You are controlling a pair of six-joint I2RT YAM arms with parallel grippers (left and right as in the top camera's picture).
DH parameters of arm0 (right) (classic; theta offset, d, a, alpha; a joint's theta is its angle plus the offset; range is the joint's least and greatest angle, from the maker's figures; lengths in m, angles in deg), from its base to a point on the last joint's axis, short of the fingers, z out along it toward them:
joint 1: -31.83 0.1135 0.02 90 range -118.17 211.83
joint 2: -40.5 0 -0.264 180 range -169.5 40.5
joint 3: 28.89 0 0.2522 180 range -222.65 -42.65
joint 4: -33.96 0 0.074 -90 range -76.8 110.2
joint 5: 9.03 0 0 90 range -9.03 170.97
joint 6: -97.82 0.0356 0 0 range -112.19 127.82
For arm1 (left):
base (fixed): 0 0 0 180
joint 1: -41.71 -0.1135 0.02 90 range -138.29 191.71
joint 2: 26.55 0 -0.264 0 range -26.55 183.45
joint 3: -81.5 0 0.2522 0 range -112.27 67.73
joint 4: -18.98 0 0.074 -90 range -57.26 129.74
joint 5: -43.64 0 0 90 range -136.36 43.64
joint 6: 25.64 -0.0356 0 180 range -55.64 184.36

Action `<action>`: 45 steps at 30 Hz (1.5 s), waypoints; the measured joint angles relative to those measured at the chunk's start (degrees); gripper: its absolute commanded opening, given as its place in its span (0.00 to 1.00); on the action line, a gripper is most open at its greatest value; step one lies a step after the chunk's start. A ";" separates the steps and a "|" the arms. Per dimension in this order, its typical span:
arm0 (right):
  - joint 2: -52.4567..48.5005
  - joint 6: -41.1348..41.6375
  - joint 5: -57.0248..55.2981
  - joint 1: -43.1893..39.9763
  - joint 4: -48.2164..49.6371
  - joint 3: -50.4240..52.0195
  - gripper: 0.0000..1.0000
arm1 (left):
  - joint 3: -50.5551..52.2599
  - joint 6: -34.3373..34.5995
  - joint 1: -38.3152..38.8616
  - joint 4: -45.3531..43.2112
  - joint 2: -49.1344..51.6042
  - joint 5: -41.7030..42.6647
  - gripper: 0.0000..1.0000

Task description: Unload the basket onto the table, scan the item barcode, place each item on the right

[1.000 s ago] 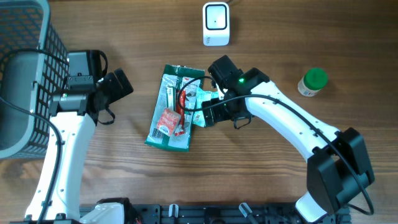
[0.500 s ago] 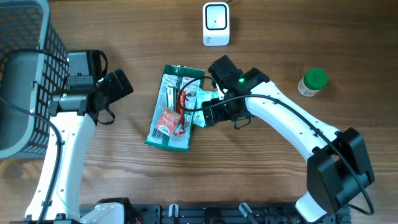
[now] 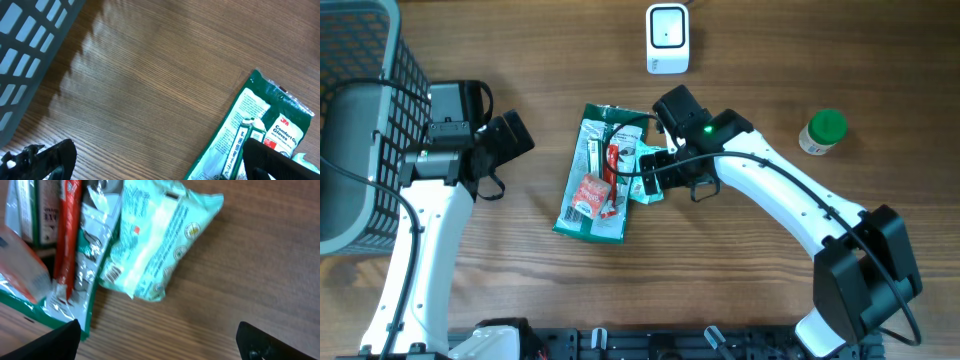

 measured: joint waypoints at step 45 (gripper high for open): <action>0.00 9.46 3.89 -5.99 24.06 16.41 0.05 | 0.00 -0.02 0.00 0.00 -0.02 0.00 1.00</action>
